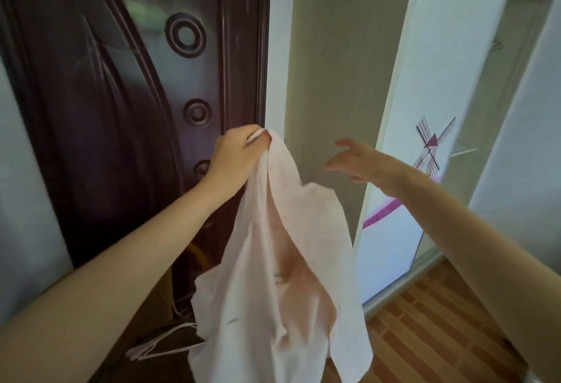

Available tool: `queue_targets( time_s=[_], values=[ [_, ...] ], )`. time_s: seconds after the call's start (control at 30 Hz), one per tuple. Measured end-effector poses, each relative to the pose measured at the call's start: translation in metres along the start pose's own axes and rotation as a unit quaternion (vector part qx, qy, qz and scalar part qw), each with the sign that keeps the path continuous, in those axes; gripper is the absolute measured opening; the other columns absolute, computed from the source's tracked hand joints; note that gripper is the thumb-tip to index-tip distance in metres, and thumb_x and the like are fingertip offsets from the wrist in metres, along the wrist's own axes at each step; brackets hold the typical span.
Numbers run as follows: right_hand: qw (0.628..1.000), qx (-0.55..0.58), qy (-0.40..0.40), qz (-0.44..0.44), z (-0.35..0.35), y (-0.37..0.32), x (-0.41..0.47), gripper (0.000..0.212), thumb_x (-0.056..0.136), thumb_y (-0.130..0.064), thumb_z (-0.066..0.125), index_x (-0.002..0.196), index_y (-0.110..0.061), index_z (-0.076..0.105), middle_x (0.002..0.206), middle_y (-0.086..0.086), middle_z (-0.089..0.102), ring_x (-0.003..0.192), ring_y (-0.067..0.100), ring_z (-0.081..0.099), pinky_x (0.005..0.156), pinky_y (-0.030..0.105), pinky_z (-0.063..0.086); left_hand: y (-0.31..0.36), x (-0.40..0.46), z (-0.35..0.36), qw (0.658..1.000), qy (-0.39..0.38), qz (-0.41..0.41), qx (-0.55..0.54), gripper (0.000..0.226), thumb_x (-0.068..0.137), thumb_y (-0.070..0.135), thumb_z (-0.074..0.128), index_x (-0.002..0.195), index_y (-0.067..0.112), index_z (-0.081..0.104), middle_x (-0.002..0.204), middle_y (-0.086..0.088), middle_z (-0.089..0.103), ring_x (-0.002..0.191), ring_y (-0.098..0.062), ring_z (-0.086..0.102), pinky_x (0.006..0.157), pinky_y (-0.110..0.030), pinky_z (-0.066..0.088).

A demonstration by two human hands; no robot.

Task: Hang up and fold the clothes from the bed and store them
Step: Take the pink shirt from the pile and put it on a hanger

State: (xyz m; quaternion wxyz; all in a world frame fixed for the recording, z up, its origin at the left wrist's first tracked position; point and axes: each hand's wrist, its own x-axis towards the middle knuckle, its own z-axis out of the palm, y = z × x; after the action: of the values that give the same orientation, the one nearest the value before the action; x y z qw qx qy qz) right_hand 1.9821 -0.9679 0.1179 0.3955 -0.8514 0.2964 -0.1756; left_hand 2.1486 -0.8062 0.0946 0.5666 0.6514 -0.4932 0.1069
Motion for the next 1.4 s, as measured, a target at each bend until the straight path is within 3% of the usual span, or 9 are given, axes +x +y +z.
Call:
queue_targets(
  time_s=[0.1, 0.27, 0.43, 0.53, 0.63, 0.8, 0.93, 1.17, 1.4],
  values=[
    [0.991, -0.003, -0.092, -0.095, 0.016, -0.029, -0.009, 0.111, 0.065, -0.037, 0.087, 0.152, -0.029, 0.019, 0.137, -0.008, 0.046, 0.126, 0.011, 0.046, 0.105, 0.029, 0.038, 0.024, 0.006, 0.010, 0.993, -0.063, 0.038, 0.090, 0.031, 0.078, 0.032, 0.052, 0.061, 0.006, 0.054, 0.056, -0.010, 0.047, 0.056, -0.021, 0.041, 0.053, -0.035, 0.033],
    [0.977, -0.016, -0.065, -0.200, 0.036, -0.046, -0.010, 0.046, 0.071, -0.008, 0.085, 0.113, -0.016, 0.065, 0.105, 0.009, 0.069, 0.090, 0.013, 0.064, 0.084, 0.029, 0.054, 0.044, 0.008, 0.017, 0.990, -0.073, 0.045, 0.108, 0.034, 0.081, 0.013, 0.064, 0.050, 0.017, 0.049, 0.047, 0.001, 0.038, 0.052, -0.018, 0.036, 0.051, -0.033, 0.031],
    [0.977, 0.030, -0.075, -0.200, 0.042, -0.041, -0.004, 0.035, 0.075, -0.006, 0.083, 0.101, -0.026, 0.071, 0.080, -0.004, 0.061, 0.065, 0.002, 0.057, 0.066, 0.013, 0.047, 0.037, 0.010, 0.002, 0.993, -0.059, 0.069, 0.076, 0.032, 0.084, 0.014, 0.067, 0.057, 0.005, 0.054, 0.052, -0.009, 0.044, 0.053, -0.011, 0.035, 0.053, -0.031, 0.030],
    [0.978, 0.055, -0.018, -0.202, 0.042, -0.041, 0.001, 0.011, 0.081, -0.010, 0.079, 0.086, -0.002, 0.074, 0.067, -0.001, 0.056, 0.056, 0.005, 0.049, 0.057, 0.016, 0.040, 0.034, 0.007, 0.000, 0.997, -0.039, 0.059, 0.036, 0.008, 0.081, 0.017, 0.074, 0.088, 0.013, 0.072, 0.084, 0.001, 0.069, 0.076, -0.009, 0.063, 0.069, -0.021, 0.047],
    [0.972, 0.121, -0.005, -0.200, 0.036, -0.039, 0.003, 0.009, 0.085, -0.011, 0.074, 0.080, -0.003, 0.073, 0.069, 0.004, 0.060, 0.063, 0.011, 0.053, 0.061, 0.022, 0.043, 0.022, -0.004, 0.000, 1.000, -0.020, 0.016, 0.005, 0.036, 0.085, 0.025, 0.074, 0.118, 0.017, 0.062, 0.109, 0.006, 0.063, 0.094, -0.003, 0.063, 0.078, -0.008, 0.045],
    [0.949, 0.249, 0.008, -0.195, 0.020, -0.038, 0.002, 0.009, 0.087, -0.011, 0.072, 0.084, -0.002, 0.071, 0.077, 0.008, 0.072, 0.067, 0.020, 0.067, 0.069, 0.032, 0.056, -0.021, -0.035, 0.011, 0.982, -0.125, -0.142, -0.010, 0.065, 0.088, 0.039, 0.069, 0.144, 0.021, 0.042, 0.128, 0.008, 0.059, 0.108, -0.009, 0.063, 0.093, -0.035, 0.054],
    [0.948, 0.249, 0.013, -0.197, 0.009, -0.041, -0.003, 0.010, 0.089, -0.011, 0.070, 0.079, -0.009, 0.070, 0.072, 0.001, 0.072, 0.063, 0.013, 0.067, 0.065, 0.026, 0.057, -0.043, -0.053, 0.029, 0.961, -0.233, -0.148, 0.008, 0.022, 0.093, 0.023, 0.064, 0.111, 0.012, 0.071, 0.102, -0.002, 0.074, 0.102, -0.015, 0.069, 0.092, -0.038, 0.055],
    [0.948, 0.256, 0.067, -0.174, -0.017, -0.030, -0.010, 0.017, 0.090, -0.014, 0.069, 0.094, 0.003, 0.069, 0.075, 0.005, 0.071, 0.061, 0.014, 0.068, 0.060, 0.025, 0.057, -0.046, -0.057, 0.039, 0.969, -0.186, -0.147, -0.070, 0.030, 0.097, 0.021, 0.058, 0.100, -0.008, 0.061, 0.098, -0.025, 0.068, 0.098, -0.037, 0.068, 0.083, -0.041, 0.059],
    [0.961, 0.226, 0.144, -0.063, -0.040, 0.012, 0.002, 0.023, 0.088, -0.020, 0.072, 0.072, -0.006, 0.063, 0.067, 0.001, 0.063, 0.057, 0.015, 0.059, 0.046, 0.016, 0.046, -0.023, -0.024, 0.011, 0.992, -0.057, -0.014, 0.112, 0.022, 0.097, 0.024, 0.058, 0.077, 0.016, 0.062, 0.067, -0.003, 0.059, 0.058, -0.001, 0.044, 0.059, -0.018, 0.034]
  ],
)
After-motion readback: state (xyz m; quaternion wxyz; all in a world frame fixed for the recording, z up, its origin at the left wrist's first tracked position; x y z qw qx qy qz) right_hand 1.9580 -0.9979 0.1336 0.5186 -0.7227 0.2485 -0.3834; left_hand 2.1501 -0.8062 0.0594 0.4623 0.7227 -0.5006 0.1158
